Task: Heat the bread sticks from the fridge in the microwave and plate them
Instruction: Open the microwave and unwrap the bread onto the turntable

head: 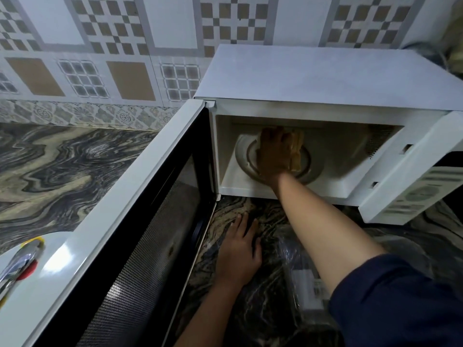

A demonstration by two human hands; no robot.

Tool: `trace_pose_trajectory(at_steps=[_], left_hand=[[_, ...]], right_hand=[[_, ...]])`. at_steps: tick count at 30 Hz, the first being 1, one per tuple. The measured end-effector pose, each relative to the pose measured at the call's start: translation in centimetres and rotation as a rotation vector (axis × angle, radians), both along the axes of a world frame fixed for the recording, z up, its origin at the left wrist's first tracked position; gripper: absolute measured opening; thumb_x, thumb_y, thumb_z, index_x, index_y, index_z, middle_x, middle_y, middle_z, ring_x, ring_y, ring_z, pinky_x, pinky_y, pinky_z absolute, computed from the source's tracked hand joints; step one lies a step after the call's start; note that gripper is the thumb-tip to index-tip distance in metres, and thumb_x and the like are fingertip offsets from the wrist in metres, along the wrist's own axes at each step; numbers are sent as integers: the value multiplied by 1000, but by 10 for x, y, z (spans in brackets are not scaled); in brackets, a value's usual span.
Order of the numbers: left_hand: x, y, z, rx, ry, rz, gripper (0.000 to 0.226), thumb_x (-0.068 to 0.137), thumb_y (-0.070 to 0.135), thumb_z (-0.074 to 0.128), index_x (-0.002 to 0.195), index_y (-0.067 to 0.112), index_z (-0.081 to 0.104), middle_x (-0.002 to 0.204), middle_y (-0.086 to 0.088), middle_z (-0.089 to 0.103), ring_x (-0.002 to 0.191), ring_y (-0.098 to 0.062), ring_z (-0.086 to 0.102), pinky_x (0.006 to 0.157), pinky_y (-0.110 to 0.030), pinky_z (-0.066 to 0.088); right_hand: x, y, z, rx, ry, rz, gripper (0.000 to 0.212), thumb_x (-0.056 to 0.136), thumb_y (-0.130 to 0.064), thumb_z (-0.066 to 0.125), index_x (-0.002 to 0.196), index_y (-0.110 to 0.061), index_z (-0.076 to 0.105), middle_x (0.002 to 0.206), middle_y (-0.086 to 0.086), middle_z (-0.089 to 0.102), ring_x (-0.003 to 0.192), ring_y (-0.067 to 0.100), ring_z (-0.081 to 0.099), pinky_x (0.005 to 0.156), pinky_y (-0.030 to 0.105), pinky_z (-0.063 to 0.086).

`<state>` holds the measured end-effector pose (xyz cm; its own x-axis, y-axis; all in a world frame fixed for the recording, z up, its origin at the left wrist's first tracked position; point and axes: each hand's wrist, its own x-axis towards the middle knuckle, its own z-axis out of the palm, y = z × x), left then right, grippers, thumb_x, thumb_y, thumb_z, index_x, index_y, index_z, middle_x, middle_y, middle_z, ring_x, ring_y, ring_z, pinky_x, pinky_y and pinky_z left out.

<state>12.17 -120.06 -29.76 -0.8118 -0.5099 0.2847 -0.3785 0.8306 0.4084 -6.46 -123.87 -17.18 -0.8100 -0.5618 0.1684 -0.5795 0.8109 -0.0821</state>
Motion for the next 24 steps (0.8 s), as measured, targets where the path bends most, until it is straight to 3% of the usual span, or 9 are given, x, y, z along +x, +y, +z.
trace_pose_trajectory(at_steps=[2, 4, 7, 9, 11, 15, 19, 22, 24], left_hand=[[-2, -2, 1, 12, -4, -2, 47, 86, 34, 41, 127, 18, 58, 138, -8, 53, 131, -24, 46, 107, -35, 29], [-2, -1, 2, 31, -11, 1, 47, 86, 34, 41, 127, 18, 58, 138, -9, 52, 132, -24, 46, 107, -35, 30], [2, 0, 6, 60, -28, -11, 51, 87, 37, 35, 130, 17, 55, 143, -9, 47, 135, -24, 41, 109, -31, 25], [3, -2, 10, 98, -77, -36, 61, 87, 42, 23, 138, 17, 45, 150, -8, 35, 142, -22, 29, 111, -26, 14], [5, -4, 10, 76, -121, -49, 70, 85, 46, 12, 142, 16, 38, 153, -8, 28, 144, -22, 21, 113, -24, 5], [16, 8, 10, 69, -167, 21, 75, 82, 48, 3, 144, 18, 35, 154, -8, 26, 145, -23, 20, 117, -30, 11], [31, 32, 17, 141, -228, 106, 53, 97, 40, 25, 145, 19, 32, 156, -6, 21, 145, -20, 17, 117, -30, 13], [38, 52, 25, 295, -106, 191, 44, 97, 30, 43, 137, 12, 46, 153, -9, 30, 142, -22, 26, 114, -27, 18], [41, 65, 30, 433, -12, 246, 39, 96, 26, 46, 129, 7, 54, 147, -12, 39, 138, -23, 34, 112, -27, 23]], right_hand=[[2, 2, 2, -13, 7, 6, 61, 94, -26, 48, 145, -6, 21, 150, 28, 18, 135, 47, 24, 107, 51, 31], [4, 9, 7, -88, -13, 24, 50, 94, -25, 45, 140, -10, 34, 146, 24, 30, 132, 42, 31, 104, 47, 33], [13, 33, 17, -346, 30, 43, 32, 96, -27, 37, 118, -14, 56, 127, 16, 51, 123, 33, 41, 108, 45, 32], [24, 56, 22, -477, -91, 11, 29, 95, -19, 37, 117, -10, 55, 129, 15, 49, 123, 31, 43, 104, 42, 35], [36, 83, 21, -512, -124, 29, 28, 89, -11, 50, 117, -9, 55, 129, 11, 49, 115, 31, 49, 93, 39, 42], [54, 131, 11, -604, -230, 56, 26, 88, -16, 57, 113, -11, 55, 125, 7, 50, 109, 25, 53, 84, 30, 44], [70, 174, 2, -610, -391, 68, 30, 92, -20, 54, 119, -8, 50, 124, 9, 52, 113, 22, 50, 82, 20, 32], [87, 198, -4, -641, -490, 60, 34, 95, -24, 51, 125, -8, 48, 130, 9, 51, 118, 22, 49, 86, 22, 34], [99, 212, -9, -634, -544, 70, 43, 95, -26, 50, 133, -7, 43, 138, 10, 47, 126, 23, 44, 96, 25, 34]])
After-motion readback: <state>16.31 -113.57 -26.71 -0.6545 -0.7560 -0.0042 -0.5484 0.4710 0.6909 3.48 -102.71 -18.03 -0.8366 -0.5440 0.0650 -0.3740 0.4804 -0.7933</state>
